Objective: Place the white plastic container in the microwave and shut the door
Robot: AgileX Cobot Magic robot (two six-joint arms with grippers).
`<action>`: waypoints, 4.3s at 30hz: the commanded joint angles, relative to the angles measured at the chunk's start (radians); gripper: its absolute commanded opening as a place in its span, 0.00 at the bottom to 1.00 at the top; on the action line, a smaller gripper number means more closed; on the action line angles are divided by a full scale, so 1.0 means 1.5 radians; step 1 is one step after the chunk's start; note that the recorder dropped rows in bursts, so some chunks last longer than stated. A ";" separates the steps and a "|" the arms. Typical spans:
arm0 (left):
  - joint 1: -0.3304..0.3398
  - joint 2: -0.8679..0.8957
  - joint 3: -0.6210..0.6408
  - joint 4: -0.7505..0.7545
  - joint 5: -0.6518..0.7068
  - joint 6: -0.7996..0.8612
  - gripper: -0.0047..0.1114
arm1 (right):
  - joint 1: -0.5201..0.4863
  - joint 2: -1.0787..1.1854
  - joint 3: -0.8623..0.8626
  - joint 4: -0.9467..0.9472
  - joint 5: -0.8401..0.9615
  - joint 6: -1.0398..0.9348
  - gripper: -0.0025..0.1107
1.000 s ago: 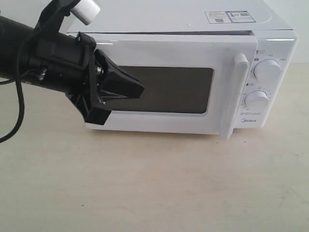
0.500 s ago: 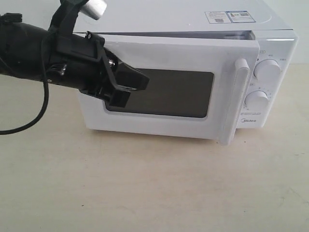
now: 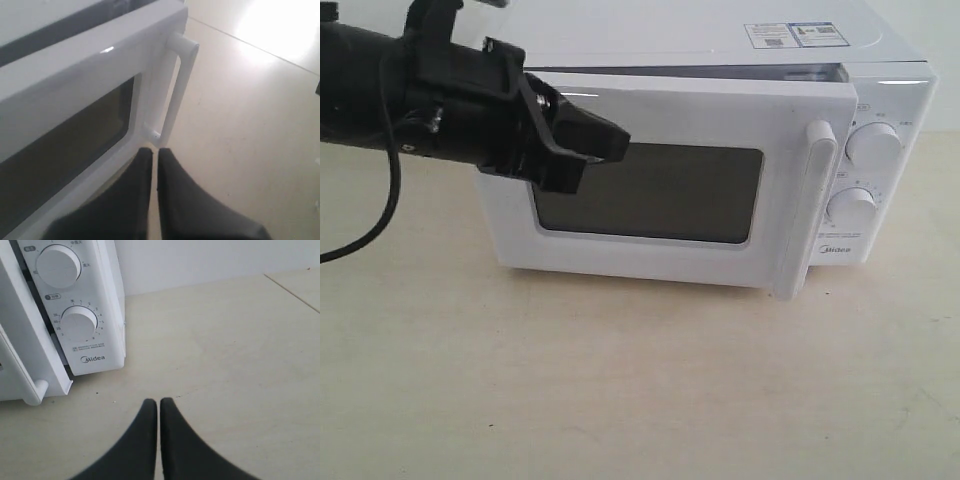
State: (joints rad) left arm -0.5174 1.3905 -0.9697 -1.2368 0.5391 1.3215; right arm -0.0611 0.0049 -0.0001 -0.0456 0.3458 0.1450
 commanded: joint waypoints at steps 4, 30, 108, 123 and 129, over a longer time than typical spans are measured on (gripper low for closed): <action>-0.003 -0.079 0.002 -0.021 -0.018 0.005 0.08 | -0.005 -0.003 0.000 -0.003 -0.003 0.003 0.02; -0.003 -0.348 0.002 0.365 -0.010 -0.362 0.08 | -0.005 -0.003 0.000 0.221 -0.705 0.199 0.02; -0.003 -0.410 0.002 0.415 0.098 -0.467 0.08 | -0.005 0.591 -0.491 -1.080 -0.166 1.206 0.02; -0.003 -0.410 0.002 0.415 0.095 -0.467 0.08 | -0.005 0.590 -0.450 -1.072 -0.415 1.303 0.02; -0.003 -0.410 0.002 0.415 0.095 -0.467 0.08 | -0.005 0.590 -0.449 -1.072 -0.462 1.303 0.02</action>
State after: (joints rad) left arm -0.5174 0.7834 -0.9680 -0.6182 0.6798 0.6296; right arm -0.0690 0.8930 -0.6763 -1.6523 -0.3188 2.0961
